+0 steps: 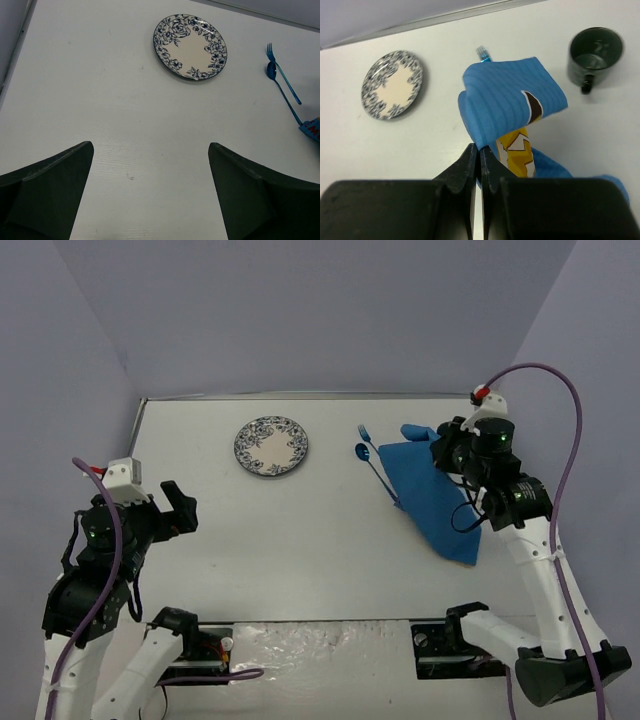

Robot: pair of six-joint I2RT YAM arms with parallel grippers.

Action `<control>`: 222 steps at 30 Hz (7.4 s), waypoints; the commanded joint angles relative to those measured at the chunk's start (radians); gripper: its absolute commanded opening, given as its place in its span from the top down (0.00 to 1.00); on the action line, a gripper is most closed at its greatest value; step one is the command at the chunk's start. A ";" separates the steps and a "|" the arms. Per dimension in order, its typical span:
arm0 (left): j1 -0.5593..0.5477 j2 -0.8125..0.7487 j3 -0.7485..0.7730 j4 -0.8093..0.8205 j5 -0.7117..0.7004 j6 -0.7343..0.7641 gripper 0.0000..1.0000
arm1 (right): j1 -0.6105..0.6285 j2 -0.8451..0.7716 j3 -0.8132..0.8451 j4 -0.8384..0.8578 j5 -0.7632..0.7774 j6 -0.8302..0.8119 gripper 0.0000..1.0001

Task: Set the dinner table for one person

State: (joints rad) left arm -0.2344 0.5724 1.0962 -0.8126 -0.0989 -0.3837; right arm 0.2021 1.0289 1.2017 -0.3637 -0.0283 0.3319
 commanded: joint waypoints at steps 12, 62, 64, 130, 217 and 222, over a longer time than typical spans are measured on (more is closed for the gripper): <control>0.004 0.028 0.138 -0.093 0.015 -0.067 0.03 | 0.656 0.218 0.118 0.254 -0.030 0.104 1.00; 0.004 -0.066 -0.154 -0.092 0.119 -0.206 0.03 | 0.744 0.715 -0.158 0.305 -0.182 -0.307 0.08; 0.004 -0.066 -0.151 -0.093 0.123 -0.203 0.03 | 0.756 0.735 -0.166 0.305 -0.170 -0.309 0.07; -0.098 0.349 -0.532 0.479 0.055 -0.450 0.40 | 0.370 0.499 -0.328 0.344 -0.013 0.124 1.00; -0.014 0.469 -0.145 0.262 -0.142 0.049 1.00 | 0.324 0.841 0.015 0.464 0.064 -0.224 0.26; -0.013 0.470 -0.153 0.266 -0.138 0.044 1.00 | 0.321 0.928 0.071 0.473 0.070 -0.259 0.20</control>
State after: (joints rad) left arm -0.2557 1.0534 0.9308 -0.5867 -0.2155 -0.3443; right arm 0.5288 1.9249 1.1939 0.0550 0.0371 0.1176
